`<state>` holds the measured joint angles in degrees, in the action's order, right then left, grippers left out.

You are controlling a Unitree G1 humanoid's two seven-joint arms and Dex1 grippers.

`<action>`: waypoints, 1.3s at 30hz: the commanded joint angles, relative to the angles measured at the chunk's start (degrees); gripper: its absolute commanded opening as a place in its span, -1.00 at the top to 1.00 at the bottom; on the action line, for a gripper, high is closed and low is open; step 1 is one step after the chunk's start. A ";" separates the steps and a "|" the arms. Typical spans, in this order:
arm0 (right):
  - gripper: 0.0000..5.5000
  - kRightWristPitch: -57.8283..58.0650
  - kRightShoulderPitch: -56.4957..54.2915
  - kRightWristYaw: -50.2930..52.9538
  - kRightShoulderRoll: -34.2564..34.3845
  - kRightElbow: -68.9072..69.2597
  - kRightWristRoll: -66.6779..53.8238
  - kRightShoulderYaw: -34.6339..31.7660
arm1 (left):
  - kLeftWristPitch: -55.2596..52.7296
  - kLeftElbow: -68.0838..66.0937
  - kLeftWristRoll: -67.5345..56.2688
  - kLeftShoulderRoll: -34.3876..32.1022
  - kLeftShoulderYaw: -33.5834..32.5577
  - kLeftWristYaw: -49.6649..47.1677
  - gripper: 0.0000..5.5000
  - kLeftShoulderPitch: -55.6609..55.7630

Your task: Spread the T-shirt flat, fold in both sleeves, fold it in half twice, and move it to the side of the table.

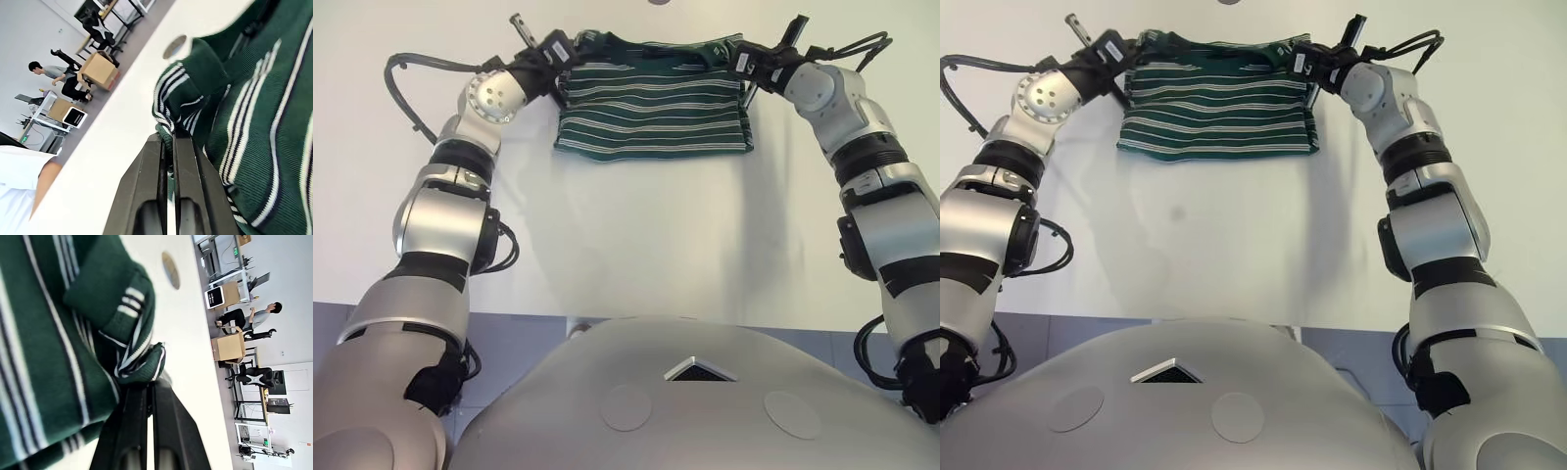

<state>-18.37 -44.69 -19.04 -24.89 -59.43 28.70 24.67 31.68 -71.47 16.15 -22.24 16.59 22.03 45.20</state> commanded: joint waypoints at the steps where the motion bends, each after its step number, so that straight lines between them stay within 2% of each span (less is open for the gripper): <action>1: 0.89 -0.27 -0.69 3.22 2.88 -4.20 -1.76 -2.06 | -2.45 -3.10 2.29 1.71 1.08 0.51 1.00 -2.46; 2: 0.85 0.41 -0.86 4.21 3.80 -5.19 -3.28 -3.68 | -3.20 -3.54 2.59 1.97 1.07 -0.34 1.00 -2.84; 3: 0.78 1.59 -1.17 4.79 4.78 -6.47 -5.80 -6.20 | -4.34 -3.92 2.24 2.29 0.47 -1.46 0.88 -2.79; 4: 0.75 2.72 -1.55 4.89 5.61 -7.58 -8.53 -8.90 | -5.34 -4.20 1.66 2.52 -0.31 -2.55 0.87 -2.55; 6: 0.58 6.06 -3.29 3.37 7.48 -9.70 -17.26 -17.32 | -7.64 -4.65 -0.85 2.90 -3.38 -4.53 0.71 -1.20; 9: 0.36 15.96 -6.66 -0.60 9.92 -13.01 -31.93 -31.27 | -15.56 -5.26 -12.47 3.92 -15.88 -3.87 0.51 2.55; 11: 0.20 19.46 -7.37 -1.00 10.04 -13.70 -36.28 -35.73 | -22.68 -5.73 -19.42 4.31 -23.79 -6.47 0.36 4.78; 12: 0.12 19.50 -7.41 -0.89 9.88 -13.50 -36.50 -36.12 | -25.31 -5.80 -21.41 4.19 -26.37 -7.95 0.29 5.33; 14: -0.03 10.22 -5.48 -3.75 9.07 -8.23 -30.10 -29.60 | -33.03 -5.91 -33.57 2.48 -39.22 -11.74 0.15 6.53; 16: -0.15 1.19 -2.46 -6.96 8.21 -2.27 -23.84 -22.73 | -36.99 -5.30 -39.21 1.28 -45.34 -12.91 0.04 6.48; 19: -0.35 -9.75 2.79 -7.37 4.49 3.74 -10.83 -10.72 | -36.55 -3.01 -37.28 0.52 -43.89 -11.14 -0.14 4.85; 22: -0.58 -13.25 5.22 -6.26 -1.19 2.80 4.78 2.04 | -33.10 0.39 -32.93 0.25 -39.57 -7.83 -0.34 2.83; 24: -0.73 -14.41 6.79 -9.60 -5.66 5.62 12.13 8.56 | -31.62 3.84 -30.81 0.11 -36.71 -4.31 -0.50 1.20; 25: -0.79 -14.90 9.70 -16.12 -7.95 11.16 10.14 9.60 | -31.30 6.21 -29.66 0.05 -34.84 -2.17 -0.57 0.08; 26: -0.84 -13.09 14.45 -25.19 -10.41 21.38 2.47 9.86 | -31.14 9.21 -28.21 -0.24 -32.74 -0.19 -0.63 -1.52; 28: -0.96 1.03 23.41 -39.74 -15.81 50.90 -23.56 10.12 | -31.44 16.27 -26.08 -1.15 -29.17 2.73 -0.77 -5.27; 29: -0.96 9.31 24.49 -42.06 -17.21 62.77 -36.90 8.40 | -31.93 19.38 -25.89 -1.59 -28.28 3.53 -0.86 -7.19; 31: -0.96 19.84 22.70 -42.75 -17.80 73.36 -52.90 2.47 | -33.22 22.67 -26.17 -1.70 -27.88 4.22 -0.95 -9.63; 33: -0.96 22.60 19.08 -41.71 -16.41 72.14 -54.49 -3.24 | -33.95 23.82 -25.81 -1.48 -27.29 4.23 -0.95 -10.25; 36: -0.96 25.48 12.29 -37.06 -10.25 68.27 -52.35 -5.73 | -35.16 26.65 -25.59 -1.64 -26.57 4.08 -0.95 -10.43; 39: -0.96 22.58 3.33 -26.82 4.50 51.87 -42.78 -1.93 | -36.24 27.79 -26.20 -1.03 -26.77 3.43 -0.95 -9.35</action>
<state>6.53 -37.18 -49.72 -26.20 1.30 -19.54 20.10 -3.48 -44.14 -10.46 -23.12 -10.26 25.88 34.89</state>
